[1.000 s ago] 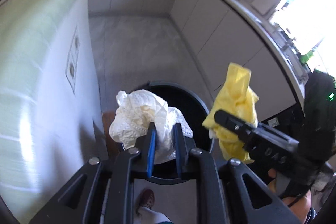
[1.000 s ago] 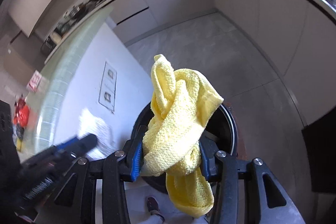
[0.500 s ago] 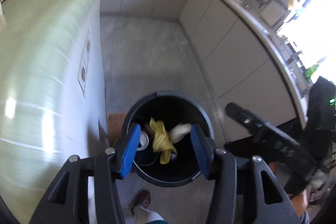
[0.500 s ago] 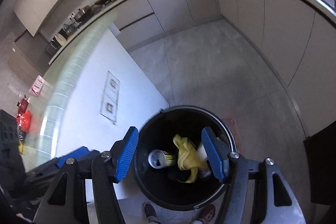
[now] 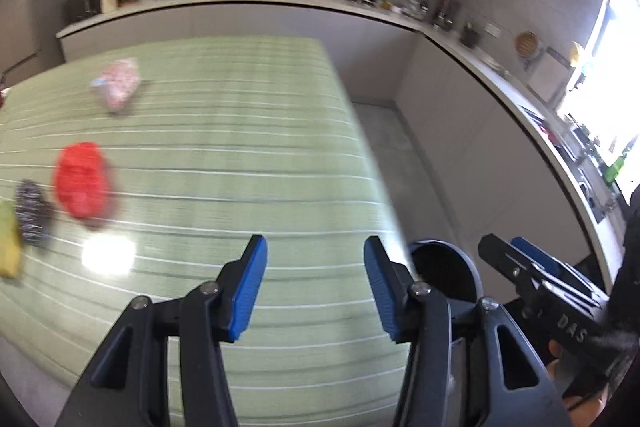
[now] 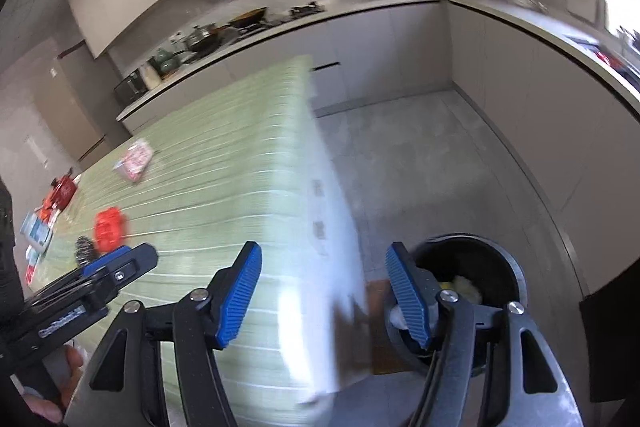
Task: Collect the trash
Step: 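Move both tools back over the table toward the remaining trash, then grasp the yellow sponge with the left tool while the right tool grasps the steel wool, then carry the sponge and steel wool to the bucket and release both, then move both tools back over the table toward the red bag and carton, then grasp the red plastic bag with the right tool while the left tool grasps the milk carton, then carry the red bag and milk carton to the bucket and release both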
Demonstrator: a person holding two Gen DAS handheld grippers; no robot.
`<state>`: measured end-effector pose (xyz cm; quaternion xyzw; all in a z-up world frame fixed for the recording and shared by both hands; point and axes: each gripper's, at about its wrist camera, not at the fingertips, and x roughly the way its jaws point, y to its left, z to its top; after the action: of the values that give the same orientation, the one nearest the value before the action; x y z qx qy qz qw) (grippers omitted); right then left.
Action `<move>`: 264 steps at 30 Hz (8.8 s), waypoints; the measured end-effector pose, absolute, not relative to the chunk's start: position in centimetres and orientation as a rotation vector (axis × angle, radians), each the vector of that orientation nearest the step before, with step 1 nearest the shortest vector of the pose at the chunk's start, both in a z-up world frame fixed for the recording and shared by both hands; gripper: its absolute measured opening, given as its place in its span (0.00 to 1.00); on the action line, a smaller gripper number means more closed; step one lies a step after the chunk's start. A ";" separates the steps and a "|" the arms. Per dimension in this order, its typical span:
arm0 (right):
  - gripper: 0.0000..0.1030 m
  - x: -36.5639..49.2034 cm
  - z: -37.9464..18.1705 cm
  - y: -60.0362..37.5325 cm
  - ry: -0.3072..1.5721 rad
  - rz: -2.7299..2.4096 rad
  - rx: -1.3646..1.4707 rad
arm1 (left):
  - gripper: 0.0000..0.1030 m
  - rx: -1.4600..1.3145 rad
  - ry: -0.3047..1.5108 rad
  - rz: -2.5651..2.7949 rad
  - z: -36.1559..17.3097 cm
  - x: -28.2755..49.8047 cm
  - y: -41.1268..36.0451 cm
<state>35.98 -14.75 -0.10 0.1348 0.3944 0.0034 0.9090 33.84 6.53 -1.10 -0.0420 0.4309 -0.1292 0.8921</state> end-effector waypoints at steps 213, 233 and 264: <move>0.41 67.0 -4.8 14.9 0.849 0.081 0.276 | 0.26 -0.088 0.951 -0.190 -7.0 61.1 28.6; 0.41 56.0 -2.2 14.2 0.822 0.173 0.240 | 0.24 -0.042 0.863 -0.193 -2.5 45.2 28.5; 0.41 30.7 -0.1 -7.4 0.766 0.037 0.334 | 0.24 -0.024 0.814 -0.428 -0.9 32.1 7.8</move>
<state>30.74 -7.44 -0.09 0.1622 0.3719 0.0181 0.9138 32.13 7.77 -0.90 -0.0114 0.3927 -0.2063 0.8961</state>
